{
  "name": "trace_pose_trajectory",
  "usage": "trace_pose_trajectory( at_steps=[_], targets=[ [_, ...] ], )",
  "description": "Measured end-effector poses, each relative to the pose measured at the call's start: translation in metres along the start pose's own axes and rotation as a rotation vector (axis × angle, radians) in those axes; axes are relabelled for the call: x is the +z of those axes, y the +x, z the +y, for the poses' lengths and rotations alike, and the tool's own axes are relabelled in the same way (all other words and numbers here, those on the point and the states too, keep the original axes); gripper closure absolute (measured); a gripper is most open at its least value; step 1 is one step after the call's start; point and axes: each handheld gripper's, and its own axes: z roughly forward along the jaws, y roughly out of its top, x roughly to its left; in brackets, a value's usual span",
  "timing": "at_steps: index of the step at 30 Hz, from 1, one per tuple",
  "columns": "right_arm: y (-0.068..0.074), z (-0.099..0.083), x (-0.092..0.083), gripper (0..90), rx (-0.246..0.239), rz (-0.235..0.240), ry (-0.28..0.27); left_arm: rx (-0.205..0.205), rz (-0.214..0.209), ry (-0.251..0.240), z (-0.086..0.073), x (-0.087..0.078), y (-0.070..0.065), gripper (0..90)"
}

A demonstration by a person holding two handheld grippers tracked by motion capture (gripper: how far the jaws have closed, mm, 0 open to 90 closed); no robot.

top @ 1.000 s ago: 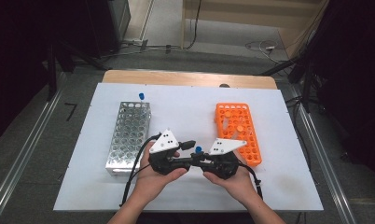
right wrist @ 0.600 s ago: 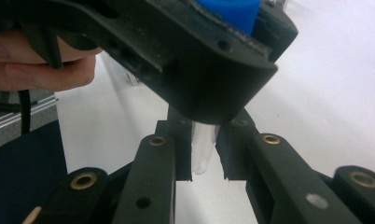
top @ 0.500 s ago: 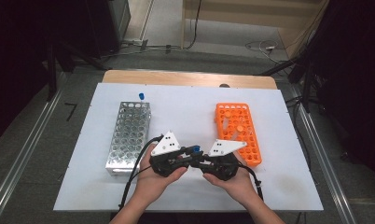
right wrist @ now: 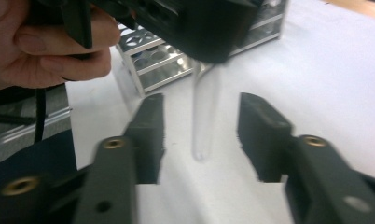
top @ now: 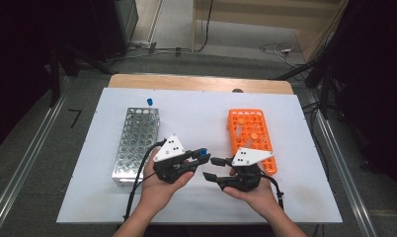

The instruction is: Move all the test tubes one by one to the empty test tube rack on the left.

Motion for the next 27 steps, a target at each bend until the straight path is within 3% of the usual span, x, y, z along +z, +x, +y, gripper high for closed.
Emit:
trace_pose_trajectory(
  at_steps=[4, 8, 10, 15, 27],
  targets=[
    [-0.005, -0.004, -0.01, 26.5, 0.009, -0.018, -0.016, -0.007, 0.028, -0.014, 0.004, -0.006, 0.009, 76.3],
    [-0.011, -0.011, -0.029, 16.7, 0.015, -0.066, -0.039, 0.0, 0.052, -0.024, 0.01, -0.012, 0.017, 76.3],
    [-0.018, -0.018, -0.04, 7.6, 0.028, -0.087, -0.036, 0.002, 0.069, -0.031, 0.012, -0.016, 0.021, 76.3],
    [-0.026, -0.027, -0.053, 0.2, 0.055, -0.091, -0.049, -0.017, 0.098, -0.047, 0.015, -0.023, 0.035, 76.3],
    [-0.04, -0.051, -0.088, 0.0, 0.095, -0.155, -0.063, -0.04, 0.2, -0.095, 0.029, -0.048, 0.067, 76.3]
  ],
)
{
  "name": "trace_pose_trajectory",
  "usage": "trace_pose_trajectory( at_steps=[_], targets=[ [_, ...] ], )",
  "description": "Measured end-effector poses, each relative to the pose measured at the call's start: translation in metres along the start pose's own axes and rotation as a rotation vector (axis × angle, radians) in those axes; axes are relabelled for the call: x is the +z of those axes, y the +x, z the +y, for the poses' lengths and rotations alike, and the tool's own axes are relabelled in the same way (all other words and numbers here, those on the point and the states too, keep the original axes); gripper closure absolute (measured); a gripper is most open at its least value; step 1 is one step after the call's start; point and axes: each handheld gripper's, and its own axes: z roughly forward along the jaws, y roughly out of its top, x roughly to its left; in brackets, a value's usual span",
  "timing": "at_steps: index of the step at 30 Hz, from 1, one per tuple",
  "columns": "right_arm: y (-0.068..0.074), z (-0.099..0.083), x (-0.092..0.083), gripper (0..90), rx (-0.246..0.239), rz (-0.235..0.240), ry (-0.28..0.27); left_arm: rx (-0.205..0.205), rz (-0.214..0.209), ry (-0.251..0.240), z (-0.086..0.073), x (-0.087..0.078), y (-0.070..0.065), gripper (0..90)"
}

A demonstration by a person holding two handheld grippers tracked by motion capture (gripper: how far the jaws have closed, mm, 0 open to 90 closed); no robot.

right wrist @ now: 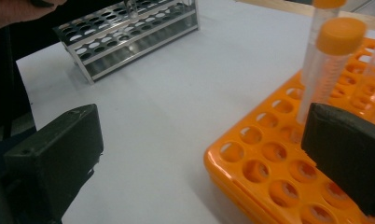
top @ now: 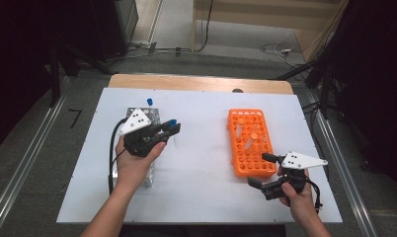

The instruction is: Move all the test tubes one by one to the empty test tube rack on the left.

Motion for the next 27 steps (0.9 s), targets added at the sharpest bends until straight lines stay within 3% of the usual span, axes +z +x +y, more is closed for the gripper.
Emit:
trace_pose_trajectory(
  at_steps=[6, 13, 22, 27],
  targets=[
    [-0.006, -0.008, -0.013, 0.0, 0.0, -0.017, -0.007, 0.004, 0.048, 0.0, 0.006, -0.006, 0.016, 76.3],
    [-0.015, -0.015, -0.019, 0.0, 0.009, -0.015, -0.006, -0.022, 0.099, -0.018, 0.012, -0.011, 0.038, 76.3],
    [-0.022, -0.02, -0.019, 0.0, 0.015, -0.017, -0.005, -0.048, 0.162, -0.031, 0.015, -0.002, 0.064, 76.3],
    [-0.025, -0.021, -0.019, 0.0, 0.015, -0.023, -0.012, -0.042, 0.202, -0.03, 0.018, 0.004, 0.074, 76.3]
  ],
)
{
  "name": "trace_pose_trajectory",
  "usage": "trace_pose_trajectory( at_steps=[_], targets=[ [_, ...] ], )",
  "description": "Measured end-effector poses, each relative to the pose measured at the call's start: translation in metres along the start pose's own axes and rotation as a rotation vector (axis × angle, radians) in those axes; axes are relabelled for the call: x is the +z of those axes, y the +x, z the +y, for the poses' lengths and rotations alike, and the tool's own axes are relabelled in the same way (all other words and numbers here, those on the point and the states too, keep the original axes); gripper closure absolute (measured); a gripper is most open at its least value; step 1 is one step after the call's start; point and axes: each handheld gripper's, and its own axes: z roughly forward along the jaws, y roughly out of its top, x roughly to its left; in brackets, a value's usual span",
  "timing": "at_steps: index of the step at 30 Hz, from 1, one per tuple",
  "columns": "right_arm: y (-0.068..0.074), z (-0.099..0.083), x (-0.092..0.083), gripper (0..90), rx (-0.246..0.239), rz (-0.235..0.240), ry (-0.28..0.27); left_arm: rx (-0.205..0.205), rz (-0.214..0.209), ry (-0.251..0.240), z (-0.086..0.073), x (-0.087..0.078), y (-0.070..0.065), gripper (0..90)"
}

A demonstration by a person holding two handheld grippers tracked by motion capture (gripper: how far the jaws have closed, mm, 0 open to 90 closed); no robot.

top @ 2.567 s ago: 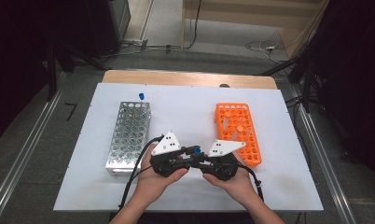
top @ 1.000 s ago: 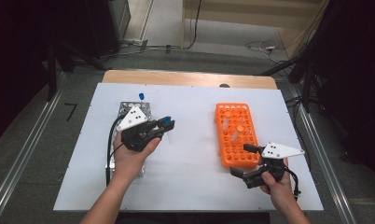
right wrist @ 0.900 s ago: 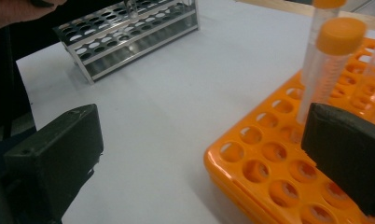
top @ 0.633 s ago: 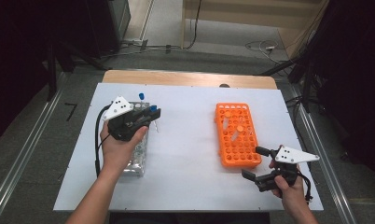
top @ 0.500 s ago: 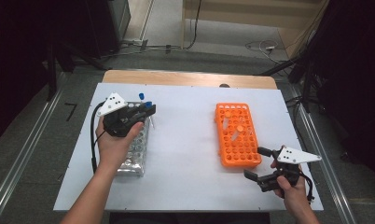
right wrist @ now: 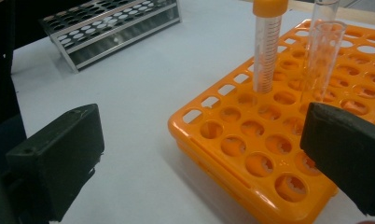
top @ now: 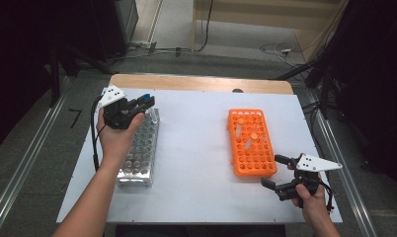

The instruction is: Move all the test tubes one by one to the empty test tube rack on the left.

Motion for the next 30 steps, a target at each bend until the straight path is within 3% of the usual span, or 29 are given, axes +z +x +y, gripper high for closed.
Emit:
trace_pose_trajectory(
  at_steps=[13, 19, 30],
  targets=[
    [-0.001, -0.002, 0.002, 0.0, 0.004, 0.006, 0.011, -0.023, 0.086, 0.009, -0.006, 0.019, 0.018, 76.3],
    [-0.002, -0.003, 0.003, 0.0, 0.005, 0.01, 0.011, -0.041, 0.109, 0.017, -0.011, 0.025, 0.021, 76.2],
    [-0.002, -0.004, 0.003, 0.0, 0.009, 0.004, 0.015, -0.039, 0.133, 0.046, -0.022, 0.031, 0.021, 76.2]
  ],
)
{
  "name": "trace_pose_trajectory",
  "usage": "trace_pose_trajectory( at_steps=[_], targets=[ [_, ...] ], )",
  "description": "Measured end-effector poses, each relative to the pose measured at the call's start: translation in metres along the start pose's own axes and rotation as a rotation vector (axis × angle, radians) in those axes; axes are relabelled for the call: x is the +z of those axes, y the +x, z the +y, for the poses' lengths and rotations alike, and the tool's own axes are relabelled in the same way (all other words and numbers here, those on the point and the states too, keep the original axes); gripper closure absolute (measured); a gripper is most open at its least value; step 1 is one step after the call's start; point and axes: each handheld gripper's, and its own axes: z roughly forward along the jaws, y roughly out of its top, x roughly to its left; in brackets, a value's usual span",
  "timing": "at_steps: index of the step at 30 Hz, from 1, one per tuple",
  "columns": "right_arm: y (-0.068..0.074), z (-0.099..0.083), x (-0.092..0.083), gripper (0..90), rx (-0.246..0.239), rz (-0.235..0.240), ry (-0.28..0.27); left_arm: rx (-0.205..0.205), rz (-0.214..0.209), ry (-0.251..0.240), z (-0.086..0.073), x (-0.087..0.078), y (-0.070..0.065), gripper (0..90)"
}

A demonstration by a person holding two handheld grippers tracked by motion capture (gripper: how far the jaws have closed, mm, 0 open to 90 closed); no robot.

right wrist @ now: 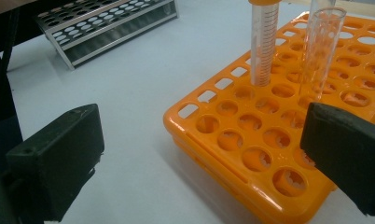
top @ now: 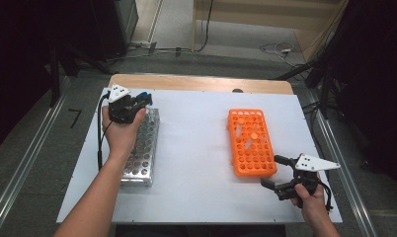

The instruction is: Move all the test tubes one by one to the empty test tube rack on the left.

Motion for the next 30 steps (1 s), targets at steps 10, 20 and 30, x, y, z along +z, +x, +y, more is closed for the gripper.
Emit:
trace_pose_trajectory(
  at_steps=[10, 20, 30],
  targets=[
    [0.0, 0.0, 0.001, 0.0, 0.0, -0.003, 0.004, -0.003, -0.001, 0.046, -0.011, 0.001, 0.0, 76.0],
    [0.002, 0.0, 0.003, 0.0, -0.001, -0.003, 0.012, 0.024, -0.01, 0.121, -0.015, 0.004, -0.003, 75.2],
    [0.002, 0.0, 0.003, 0.0, 0.0, -0.004, 0.014, 0.027, -0.019, 0.123, -0.014, 0.0, -0.007, 53.0]
  ],
)
